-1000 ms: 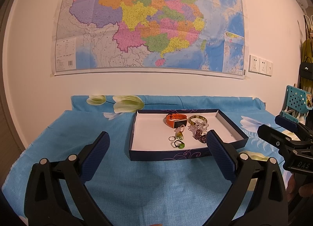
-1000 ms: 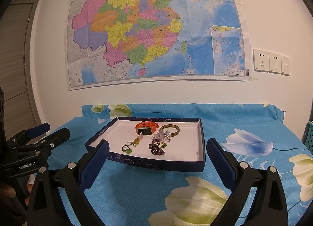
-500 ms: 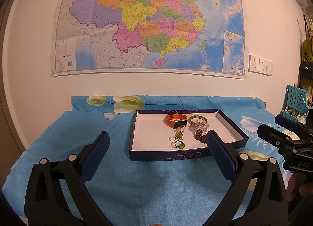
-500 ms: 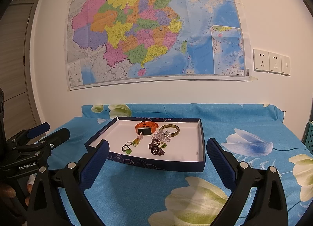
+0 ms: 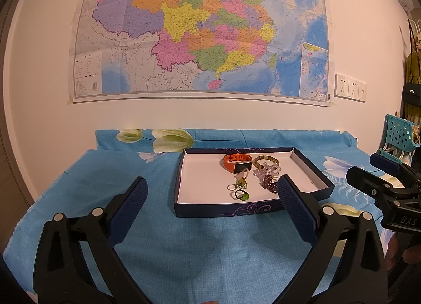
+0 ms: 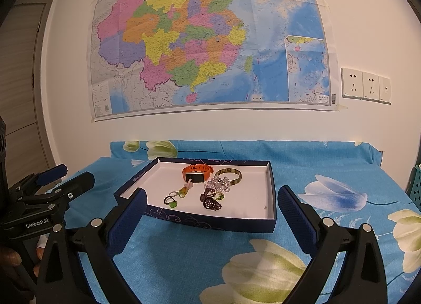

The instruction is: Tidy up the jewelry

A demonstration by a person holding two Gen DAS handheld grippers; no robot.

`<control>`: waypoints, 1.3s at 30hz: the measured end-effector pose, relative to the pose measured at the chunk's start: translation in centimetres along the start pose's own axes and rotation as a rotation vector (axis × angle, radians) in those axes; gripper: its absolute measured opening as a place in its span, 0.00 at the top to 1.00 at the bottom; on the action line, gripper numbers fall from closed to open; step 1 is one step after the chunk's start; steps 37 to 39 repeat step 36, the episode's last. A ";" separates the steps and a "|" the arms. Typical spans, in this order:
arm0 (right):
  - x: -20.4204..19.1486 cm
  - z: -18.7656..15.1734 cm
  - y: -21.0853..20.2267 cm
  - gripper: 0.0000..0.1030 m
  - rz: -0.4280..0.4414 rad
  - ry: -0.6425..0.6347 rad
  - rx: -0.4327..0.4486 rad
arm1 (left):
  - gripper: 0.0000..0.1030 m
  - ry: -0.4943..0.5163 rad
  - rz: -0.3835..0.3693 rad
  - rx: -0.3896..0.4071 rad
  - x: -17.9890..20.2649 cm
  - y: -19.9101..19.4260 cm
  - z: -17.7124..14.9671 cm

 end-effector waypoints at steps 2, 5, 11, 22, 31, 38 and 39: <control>0.0 0.0 0.1 0.07 -0.001 -0.002 -0.004 | 0.05 0.001 0.002 0.001 0.1 0.1 0.1; 0.0 0.0 0.0 0.07 -0.002 -0.002 -0.002 | 0.05 0.000 0.002 0.001 0.0 0.0 0.1; 0.0 0.0 0.1 0.07 0.001 -0.001 -0.003 | 0.06 0.002 0.002 0.000 0.0 0.0 0.0; 0.0 0.0 0.1 0.07 0.002 -0.002 -0.005 | 0.06 0.001 -0.007 -0.008 0.3 0.3 -0.2; 0.1 -0.4 0.2 0.07 0.009 -0.011 -0.021 | 0.06 -0.020 -0.004 -0.044 -0.1 0.9 -0.6; 4.6 -3.6 2.0 0.07 -0.052 -0.026 -0.214 | 0.05 -0.045 0.017 -0.104 -2.0 2.0 -0.9; 4.6 -3.6 2.0 0.07 -0.052 -0.026 -0.214 | 0.05 -0.045 0.017 -0.104 -2.0 2.0 -0.9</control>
Point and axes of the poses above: each gripper's, at about its wrist camera, not at the fingertips, and y roughly the way its jaws point, x to its right, z to its top, the point moved 10 cm from there along y, roughly the way its jaws point, and after that the axes turned 12 degrees about -y, right-handed, at the moved point
